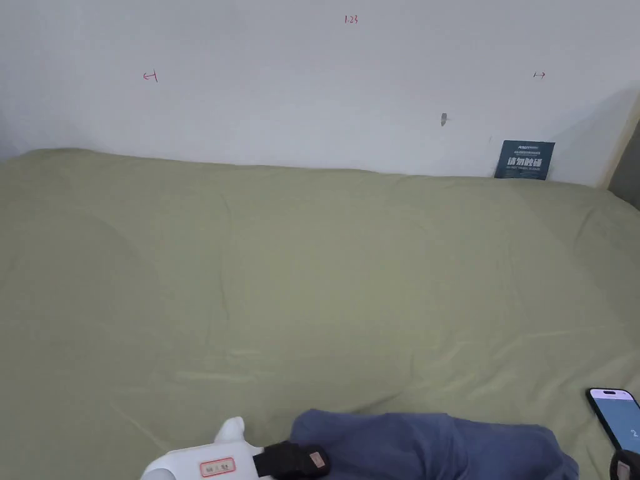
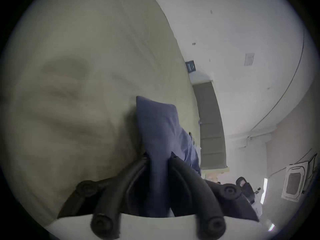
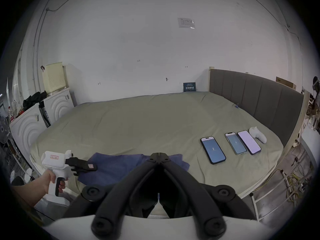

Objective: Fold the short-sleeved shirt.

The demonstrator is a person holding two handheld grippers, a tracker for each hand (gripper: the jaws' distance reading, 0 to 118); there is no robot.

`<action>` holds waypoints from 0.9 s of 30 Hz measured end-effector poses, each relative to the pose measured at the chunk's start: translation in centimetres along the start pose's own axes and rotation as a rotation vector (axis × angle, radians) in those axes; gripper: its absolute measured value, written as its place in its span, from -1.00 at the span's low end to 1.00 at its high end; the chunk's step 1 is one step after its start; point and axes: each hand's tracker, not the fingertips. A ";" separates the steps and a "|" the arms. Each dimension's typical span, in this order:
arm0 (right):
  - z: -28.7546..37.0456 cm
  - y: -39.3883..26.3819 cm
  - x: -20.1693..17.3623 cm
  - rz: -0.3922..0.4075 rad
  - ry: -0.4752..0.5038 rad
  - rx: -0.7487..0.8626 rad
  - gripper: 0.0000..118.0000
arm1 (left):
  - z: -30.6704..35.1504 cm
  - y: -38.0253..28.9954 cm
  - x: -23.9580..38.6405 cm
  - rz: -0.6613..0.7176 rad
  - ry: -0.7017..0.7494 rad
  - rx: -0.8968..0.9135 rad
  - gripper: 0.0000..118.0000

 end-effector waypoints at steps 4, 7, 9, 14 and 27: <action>0.2 0.4 0.2 -0.001 -0.005 0.016 -1.00 | 5.1 1.8 0.2 0.010 0.016 0.086 -0.76; 0.2 0.6 0.1 -0.002 0.003 0.030 -1.00 | 10.5 3.5 1.5 -0.085 0.155 0.160 -0.76; -0.3 0.6 -0.2 0.002 0.008 0.030 -1.00 | 14.3 4.3 2.8 -0.169 0.300 0.223 -0.76; -1.2 0.3 -1.2 -0.002 0.046 0.012 -1.00 | 18.1 4.6 7.2 -0.319 0.453 0.252 -0.76; -0.2 -0.2 -1.3 0.026 0.039 0.005 -1.00 | -1.8 0.2 11.3 -0.410 0.223 -0.107 -0.69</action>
